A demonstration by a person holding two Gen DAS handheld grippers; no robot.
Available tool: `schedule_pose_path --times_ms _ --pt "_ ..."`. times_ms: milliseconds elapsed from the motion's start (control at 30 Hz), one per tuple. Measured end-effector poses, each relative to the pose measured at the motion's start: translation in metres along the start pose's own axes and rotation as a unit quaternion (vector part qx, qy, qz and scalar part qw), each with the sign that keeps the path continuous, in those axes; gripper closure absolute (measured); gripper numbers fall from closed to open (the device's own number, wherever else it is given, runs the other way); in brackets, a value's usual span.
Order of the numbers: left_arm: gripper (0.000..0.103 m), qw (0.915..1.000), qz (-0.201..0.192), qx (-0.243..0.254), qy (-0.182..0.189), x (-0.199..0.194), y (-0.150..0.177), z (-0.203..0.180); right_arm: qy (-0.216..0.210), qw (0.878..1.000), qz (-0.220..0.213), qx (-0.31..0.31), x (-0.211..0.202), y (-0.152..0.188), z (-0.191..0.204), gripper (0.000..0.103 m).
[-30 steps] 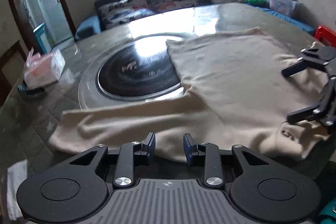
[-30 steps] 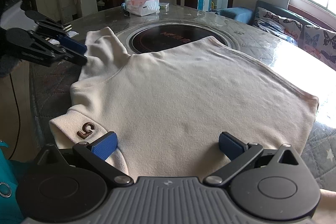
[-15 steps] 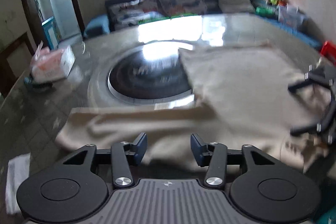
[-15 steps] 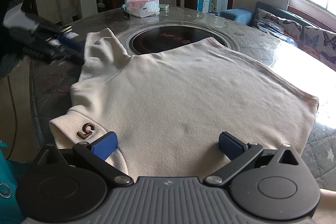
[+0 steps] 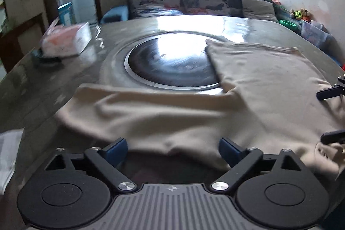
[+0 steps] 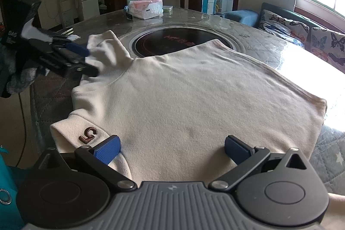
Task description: Fold clothes
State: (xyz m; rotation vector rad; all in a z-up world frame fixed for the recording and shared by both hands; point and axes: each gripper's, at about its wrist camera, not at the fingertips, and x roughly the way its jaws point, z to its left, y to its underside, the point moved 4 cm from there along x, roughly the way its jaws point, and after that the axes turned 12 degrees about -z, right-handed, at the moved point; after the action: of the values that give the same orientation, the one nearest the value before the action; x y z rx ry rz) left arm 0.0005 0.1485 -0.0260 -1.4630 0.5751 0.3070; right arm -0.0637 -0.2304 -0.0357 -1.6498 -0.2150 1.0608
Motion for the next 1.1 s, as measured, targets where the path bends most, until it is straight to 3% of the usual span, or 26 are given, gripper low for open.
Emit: schedule_pose_path --times_ms 100,300,500,733,900,1000,1100 --pt "0.008 0.9999 0.0 -0.006 -0.015 -0.009 -0.001 0.01 0.001 1.0 -0.001 0.0 0.0 0.0 0.0 0.0" --pt "0.007 0.9986 -0.048 0.001 -0.022 -0.005 -0.029 0.006 0.002 1.0 -0.002 0.002 0.001 -0.001 0.0 0.0" --pt "0.004 0.9962 -0.02 -0.001 -0.085 0.028 -0.021 0.026 0.002 1.0 -0.004 0.002 0.001 0.0 0.0 0.0" --pt "0.005 0.9896 -0.017 0.001 -0.143 0.019 -0.021 0.059 0.001 1.0 -0.004 0.001 0.001 0.0 0.0 0.0" --pt "0.006 0.9899 -0.035 0.03 -0.134 0.027 -0.038 0.053 0.003 1.0 -0.007 0.004 0.002 -0.001 0.0 0.0" --pt "0.006 0.9891 -0.024 0.063 -0.131 0.045 -0.04 0.048 0.004 1.0 -0.005 0.004 0.003 -0.001 0.0 0.0" --pt "0.004 0.99 -0.018 0.058 -0.128 0.057 -0.043 0.053 0.004 1.0 -0.004 0.004 0.003 -0.002 0.001 0.0"
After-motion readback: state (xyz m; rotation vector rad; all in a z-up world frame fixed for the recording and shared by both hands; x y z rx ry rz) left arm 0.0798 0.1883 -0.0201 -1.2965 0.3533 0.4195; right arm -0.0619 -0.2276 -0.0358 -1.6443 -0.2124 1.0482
